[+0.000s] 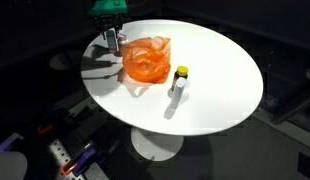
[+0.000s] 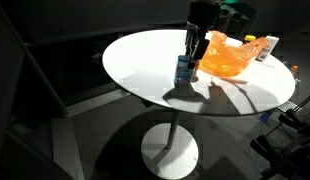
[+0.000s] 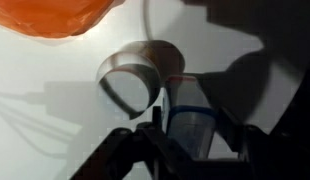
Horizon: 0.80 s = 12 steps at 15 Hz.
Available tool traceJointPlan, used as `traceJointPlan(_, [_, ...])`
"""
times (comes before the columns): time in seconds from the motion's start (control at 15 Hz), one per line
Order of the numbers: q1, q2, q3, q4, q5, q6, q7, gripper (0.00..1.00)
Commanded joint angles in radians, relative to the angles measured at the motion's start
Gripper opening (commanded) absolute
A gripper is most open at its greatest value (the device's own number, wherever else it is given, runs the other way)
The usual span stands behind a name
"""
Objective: Pick up the mentos container from the orange plastic bag and put it on the table
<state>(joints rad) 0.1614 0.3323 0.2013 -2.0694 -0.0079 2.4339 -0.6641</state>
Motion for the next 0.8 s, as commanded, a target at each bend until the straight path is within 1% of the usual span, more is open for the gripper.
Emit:
traceJointPlan(0.0, [-0.022, 0.004, 0.027, 0.016, 0.009, 0.007, 0.001, 0.92])
traceJointPlan(0.07, [-0.024, -0.01, 0.032, 0.01, 0.015, 0.0, 0.004, 0.99])
traceJointPlan(0.13, [-0.026, -0.017, 0.035, 0.007, 0.019, -0.005, 0.005, 1.0])
traceJointPlan(0.4, [-0.027, -0.073, 0.034, -0.017, 0.043, -0.025, 0.047, 1.0])
traceJointPlan(0.6, [-0.028, -0.138, 0.017, -0.043, 0.043, -0.038, 0.141, 1.0])
traceJointPlan(0.73, [-0.045, -0.174, 0.017, -0.052, 0.074, -0.068, 0.173, 1.0])
